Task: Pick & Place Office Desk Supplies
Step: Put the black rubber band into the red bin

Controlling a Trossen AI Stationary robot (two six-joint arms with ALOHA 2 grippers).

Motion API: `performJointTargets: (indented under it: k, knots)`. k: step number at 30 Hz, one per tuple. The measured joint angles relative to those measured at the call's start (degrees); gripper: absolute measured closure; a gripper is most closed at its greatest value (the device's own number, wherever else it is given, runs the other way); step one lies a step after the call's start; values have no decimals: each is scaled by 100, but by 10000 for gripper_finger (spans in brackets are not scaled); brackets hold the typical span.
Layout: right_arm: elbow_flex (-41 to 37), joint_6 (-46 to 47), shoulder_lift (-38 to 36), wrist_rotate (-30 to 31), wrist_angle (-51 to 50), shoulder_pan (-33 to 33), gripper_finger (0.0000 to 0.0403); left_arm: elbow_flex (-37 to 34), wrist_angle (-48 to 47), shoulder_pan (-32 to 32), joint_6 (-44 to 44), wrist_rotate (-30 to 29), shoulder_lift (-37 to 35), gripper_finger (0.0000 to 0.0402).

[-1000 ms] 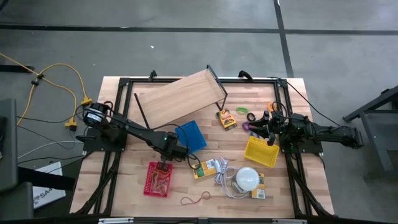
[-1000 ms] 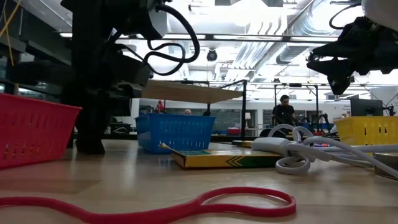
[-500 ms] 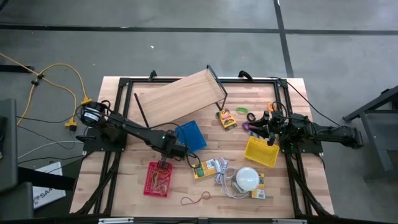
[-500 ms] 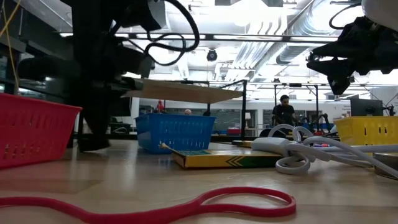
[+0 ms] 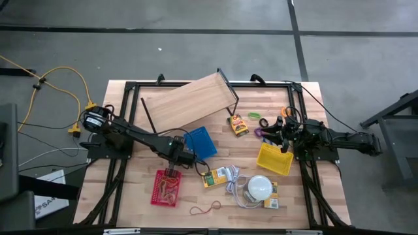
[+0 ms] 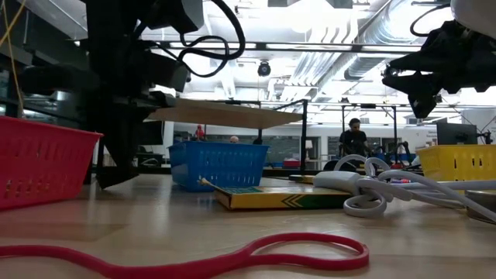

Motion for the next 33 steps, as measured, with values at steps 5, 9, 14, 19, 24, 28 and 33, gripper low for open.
performJointTargets:
  k: [5,9,14,19,24,28,33]
  knots:
    - [0,0,-1,0,-1,-1,253,0,30,0,29,0,-3,401]
    - [0,0,-1,0,-1,-1,253,0,57,0,39,-20,-4,401]
    - [0,0,-1,0,-3,0,253,0,79,0,14,-17,-4,401]
    - [0,0,0,0,-3,-2,253,3,79,-40,-113,-23,-100,401]
    - [0,0,-2,0,-1,-2,253,4,38,-213,-189,-181,-328,401]
    - [0,0,0,0,-1,-2,253,4,-118,-365,-360,-274,-475,401]
    - [0,0,0,0,1,0,253,4,-257,-560,-534,-463,-654,401]
